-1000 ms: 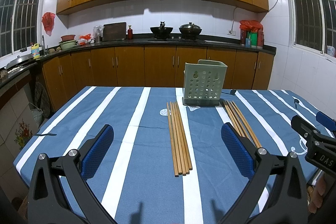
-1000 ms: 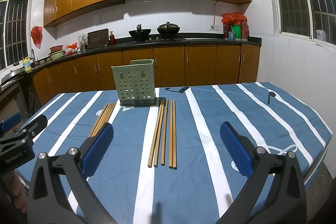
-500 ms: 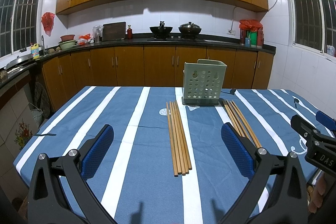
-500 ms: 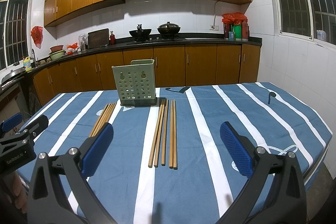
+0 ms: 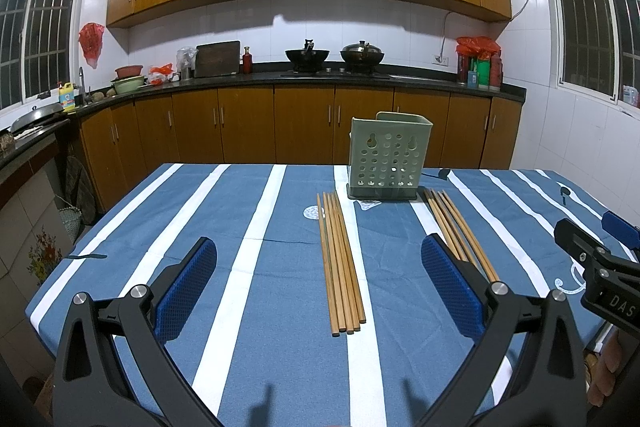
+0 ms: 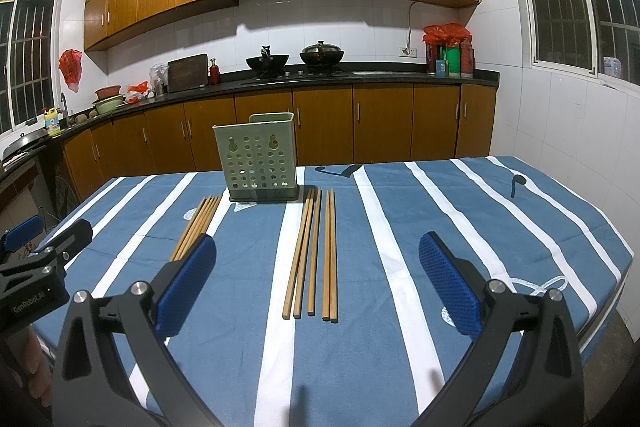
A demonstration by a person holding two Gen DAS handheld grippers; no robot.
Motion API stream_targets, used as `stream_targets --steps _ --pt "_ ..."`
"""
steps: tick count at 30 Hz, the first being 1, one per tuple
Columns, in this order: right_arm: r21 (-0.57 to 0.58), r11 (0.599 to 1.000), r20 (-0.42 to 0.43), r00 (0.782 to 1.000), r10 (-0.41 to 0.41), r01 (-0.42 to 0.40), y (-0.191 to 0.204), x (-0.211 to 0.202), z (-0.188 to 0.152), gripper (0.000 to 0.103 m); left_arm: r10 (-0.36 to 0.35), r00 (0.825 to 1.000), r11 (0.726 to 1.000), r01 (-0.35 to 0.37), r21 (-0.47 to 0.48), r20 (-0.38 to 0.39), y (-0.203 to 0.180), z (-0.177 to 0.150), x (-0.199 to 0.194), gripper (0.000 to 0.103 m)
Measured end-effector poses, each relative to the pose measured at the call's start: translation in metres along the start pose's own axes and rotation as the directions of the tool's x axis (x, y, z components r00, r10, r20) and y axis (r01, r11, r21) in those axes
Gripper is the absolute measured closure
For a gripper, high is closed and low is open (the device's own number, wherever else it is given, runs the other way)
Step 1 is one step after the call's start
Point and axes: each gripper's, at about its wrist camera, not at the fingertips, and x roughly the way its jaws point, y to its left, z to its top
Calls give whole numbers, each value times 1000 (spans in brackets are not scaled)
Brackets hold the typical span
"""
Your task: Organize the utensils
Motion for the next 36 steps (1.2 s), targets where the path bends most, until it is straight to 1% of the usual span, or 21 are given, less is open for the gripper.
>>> stream_targets --steps 5,9,12,14,17,19,20,21,22,24,25,27,30,31,34,36 --pt "2 1000 -7 1000 -2 2 0 2 -1 4 2 1000 1000 -2 2 -9 1 -1 2 2" --pt "1 1000 -27 1000 -5 5 -3 10 3 4 12 999 1000 -12 4 -31 -1 -6 15 2" --pt "13 1000 -74 997 -7 8 -7 25 0 4 23 997 1000 -23 -7 -67 5 -9 30 2" --pt "36 999 -121 993 -12 16 -12 40 -2 4 36 994 999 -38 -12 -99 10 -11 38 2" --pt "61 998 -183 983 -16 28 -20 61 -6 4 59 986 998 -63 -25 -156 20 -13 55 2" --pt "59 997 -225 974 -28 42 -24 76 -8 11 68 981 997 -75 -28 -182 24 -14 65 2" --pt "54 998 -252 967 -31 46 -25 86 -9 18 75 977 996 -83 -28 -200 26 -15 71 3" --pt "52 997 -269 962 -33 48 -26 92 -10 26 77 973 996 -85 -26 -215 28 -16 76 7" --pt "54 997 -292 956 -32 50 -27 101 -10 29 76 971 996 -84 -25 -228 29 -15 80 10" --pt "67 997 -330 944 -23 47 -31 118 -11 44 68 961 997 -76 -22 -268 32 -17 93 20" --pt "75 996 -347 938 -17 45 -33 127 -12 47 61 958 997 -70 -25 -280 33 -16 98 23" --pt "76 996 -374 927 -9 41 -33 141 -11 58 33 947 998 -48 -41 -320 36 -18 111 31" --pt "55 998 -407 913 -10 35 -30 162 -11 67 1 934 998 -22 -55 -358 36 -18 123 39" --pt "49 998 -419 908 -9 32 -28 167 -12 68 -4 931 998 -16 -54 -365 35 -18 126 40" --pt "38 999 -459 888 -8 29 -27 183 -16 77 -23 921 999 7 -41 -390 31 -19 135 47" --pt "35 999 -473 881 -1 20 -26 189 -19 82 -34 912 999 22 -35 -408 26 -18 143 51"
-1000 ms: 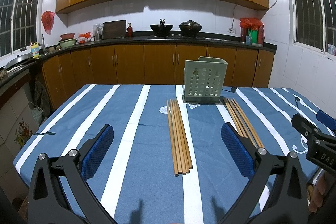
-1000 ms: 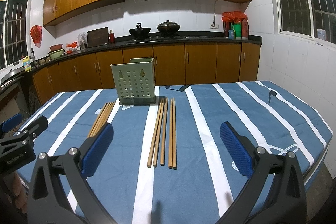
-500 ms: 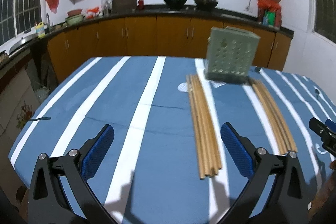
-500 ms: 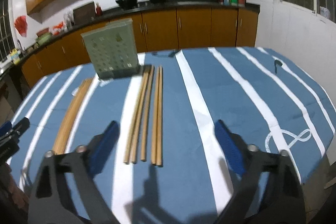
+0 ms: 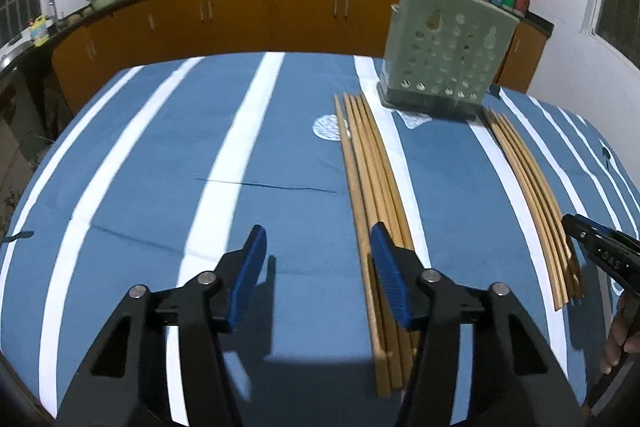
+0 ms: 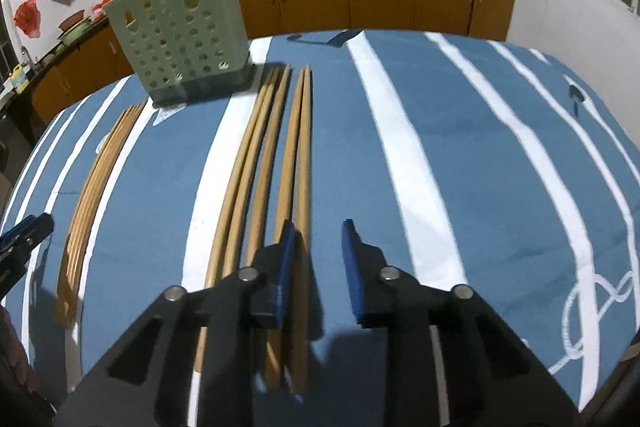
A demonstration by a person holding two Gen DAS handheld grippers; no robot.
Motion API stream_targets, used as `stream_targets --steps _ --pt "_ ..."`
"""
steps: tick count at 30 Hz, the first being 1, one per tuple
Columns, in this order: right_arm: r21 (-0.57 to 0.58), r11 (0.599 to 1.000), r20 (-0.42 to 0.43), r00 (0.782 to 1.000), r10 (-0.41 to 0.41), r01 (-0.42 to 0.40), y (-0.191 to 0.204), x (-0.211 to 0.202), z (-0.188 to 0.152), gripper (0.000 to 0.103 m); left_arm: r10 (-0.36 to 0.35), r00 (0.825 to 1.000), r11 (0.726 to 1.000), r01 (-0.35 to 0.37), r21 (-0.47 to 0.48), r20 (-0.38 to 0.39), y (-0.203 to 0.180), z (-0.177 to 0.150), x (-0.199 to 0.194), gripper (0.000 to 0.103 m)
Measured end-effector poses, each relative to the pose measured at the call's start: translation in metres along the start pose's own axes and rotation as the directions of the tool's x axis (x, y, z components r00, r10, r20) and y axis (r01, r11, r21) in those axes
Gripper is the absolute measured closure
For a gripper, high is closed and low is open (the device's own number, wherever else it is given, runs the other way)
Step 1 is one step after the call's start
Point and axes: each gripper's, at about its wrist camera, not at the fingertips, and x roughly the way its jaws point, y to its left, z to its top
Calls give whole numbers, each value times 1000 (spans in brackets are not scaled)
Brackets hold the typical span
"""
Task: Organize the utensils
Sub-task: 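Close the left gripper on one wooden chopstick while the right gripper grasps another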
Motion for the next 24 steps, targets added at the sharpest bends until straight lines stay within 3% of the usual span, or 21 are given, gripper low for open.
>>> stream_targets --steps 4,6,14,19,24 --pt "-37 998 19 999 -46 47 3 2 1 93 -9 1000 1000 10 12 -28 -4 2 8 58" --pt "-16 999 20 999 -45 45 -2 2 3 94 -21 999 1000 22 11 -45 -3 1 11 65" --pt "2 999 21 998 -52 52 -11 2 5 94 -49 997 998 51 33 -59 -7 1 14 74" --pt "-4 999 21 999 -42 42 -10 2 4 90 -39 997 997 43 65 -64 -13 1 15 79" --pt "-30 998 28 998 -50 51 -7 3 3 95 -10 997 996 17 92 -72 -14 2 21 93"
